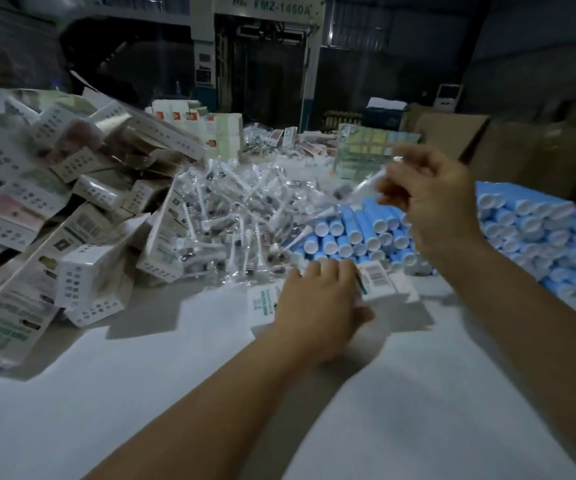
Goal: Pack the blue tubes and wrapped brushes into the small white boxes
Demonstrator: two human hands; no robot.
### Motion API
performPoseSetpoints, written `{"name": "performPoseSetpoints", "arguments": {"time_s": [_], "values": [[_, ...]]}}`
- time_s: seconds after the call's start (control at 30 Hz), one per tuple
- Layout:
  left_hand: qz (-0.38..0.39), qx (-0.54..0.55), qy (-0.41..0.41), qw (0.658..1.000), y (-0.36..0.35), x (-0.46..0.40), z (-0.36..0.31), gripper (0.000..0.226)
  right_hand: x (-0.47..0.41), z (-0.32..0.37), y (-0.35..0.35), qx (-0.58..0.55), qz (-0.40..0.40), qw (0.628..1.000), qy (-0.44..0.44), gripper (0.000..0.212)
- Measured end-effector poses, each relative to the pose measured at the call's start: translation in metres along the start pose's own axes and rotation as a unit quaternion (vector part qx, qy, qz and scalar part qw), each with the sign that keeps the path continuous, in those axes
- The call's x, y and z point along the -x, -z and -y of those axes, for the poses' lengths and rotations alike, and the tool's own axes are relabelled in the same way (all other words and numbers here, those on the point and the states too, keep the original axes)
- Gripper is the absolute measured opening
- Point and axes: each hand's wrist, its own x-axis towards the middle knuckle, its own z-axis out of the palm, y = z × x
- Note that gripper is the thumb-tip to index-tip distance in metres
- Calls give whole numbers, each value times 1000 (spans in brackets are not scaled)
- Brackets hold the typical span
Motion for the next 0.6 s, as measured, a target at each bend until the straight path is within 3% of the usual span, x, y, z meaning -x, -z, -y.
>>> {"name": "performPoseSetpoints", "arguments": {"time_s": [0.1,0.2,0.3,0.47,0.6], "values": [[-27,-5,25,999,1,-3,8,74,13,-18,59,-19,-125,989,-82,15],[-35,-14,24,999,-3,-4,5,77,35,-46,85,3,-158,976,-151,17],[-49,-24,19,998,-3,-3,-1,79,46,-60,83,68,-145,976,-146,20],[-57,-41,9,998,-6,0,-8,83,52,-61,65,80,-148,978,-122,22],[-56,-47,1,997,-5,-2,-14,82,64,-56,47,84,-51,986,-133,31]]}}
